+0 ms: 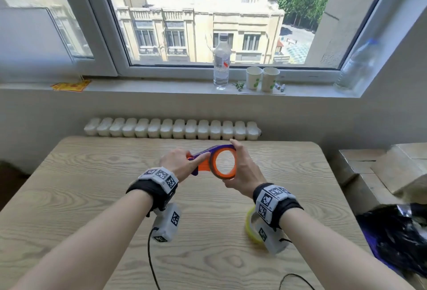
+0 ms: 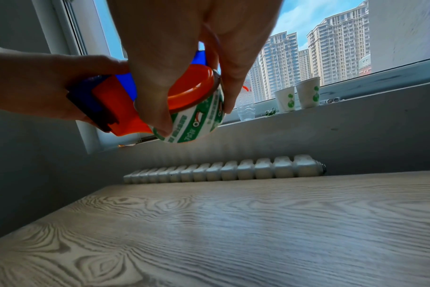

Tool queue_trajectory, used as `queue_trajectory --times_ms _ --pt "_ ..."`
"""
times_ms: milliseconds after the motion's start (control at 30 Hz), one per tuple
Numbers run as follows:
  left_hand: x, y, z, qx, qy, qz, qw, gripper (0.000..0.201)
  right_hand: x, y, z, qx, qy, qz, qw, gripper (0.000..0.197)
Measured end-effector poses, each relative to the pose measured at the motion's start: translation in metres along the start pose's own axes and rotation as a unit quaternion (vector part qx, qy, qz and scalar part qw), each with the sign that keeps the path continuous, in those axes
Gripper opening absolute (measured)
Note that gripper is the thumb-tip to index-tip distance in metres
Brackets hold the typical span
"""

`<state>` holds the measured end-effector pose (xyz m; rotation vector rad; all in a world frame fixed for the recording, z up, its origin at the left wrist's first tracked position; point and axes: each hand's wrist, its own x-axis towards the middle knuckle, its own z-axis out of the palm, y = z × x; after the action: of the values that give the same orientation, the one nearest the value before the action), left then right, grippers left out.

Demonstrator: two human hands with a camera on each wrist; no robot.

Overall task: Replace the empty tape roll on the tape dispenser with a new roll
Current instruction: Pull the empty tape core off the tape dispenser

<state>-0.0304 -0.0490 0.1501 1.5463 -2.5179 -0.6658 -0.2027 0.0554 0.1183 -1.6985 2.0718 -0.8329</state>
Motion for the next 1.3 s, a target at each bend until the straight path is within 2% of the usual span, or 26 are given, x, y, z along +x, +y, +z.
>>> queue_trajectory --times_ms 133,300,433,633,767,900,1033,1167,1300 --pt "0.001 -0.002 -0.003 -0.005 0.014 0.013 1.000 0.070 0.002 -0.003 -0.005 -0.002 0.004 0.016 1.000 0.112" --pt "-0.001 -0.002 -0.006 -0.037 0.019 0.008 0.999 0.064 0.004 -0.006 -0.009 0.003 0.002 0.019 1.000 0.103" --pt "0.000 -0.002 -0.002 -0.033 0.027 0.010 0.999 0.073 0.005 -0.006 -0.011 0.015 0.017 0.017 1.000 0.099" --pt "0.001 -0.005 0.004 -0.078 0.031 0.002 0.997 0.048 0.004 -0.006 -0.015 0.055 0.016 0.023 0.998 0.093" --pt "0.002 -0.003 0.005 -0.104 0.023 0.004 0.994 0.048 0.006 -0.007 -0.019 0.112 -0.007 0.056 0.992 0.094" --pt "0.002 -0.004 0.009 -0.135 0.025 0.002 0.991 0.044 0.007 -0.006 -0.023 0.171 -0.018 0.091 0.981 0.086" --pt "0.000 -0.001 0.013 -0.153 0.017 0.000 0.988 0.046 0.009 -0.005 -0.019 0.094 -0.048 0.064 0.992 0.111" --pt "-0.001 -0.001 0.014 -0.170 0.017 0.002 0.985 0.045 0.009 -0.005 -0.015 0.028 -0.017 0.041 0.999 0.103" --pt "-0.001 -0.009 0.013 -0.159 0.016 -0.010 0.987 0.046 0.010 -0.009 -0.014 0.043 0.007 0.005 0.999 0.101"
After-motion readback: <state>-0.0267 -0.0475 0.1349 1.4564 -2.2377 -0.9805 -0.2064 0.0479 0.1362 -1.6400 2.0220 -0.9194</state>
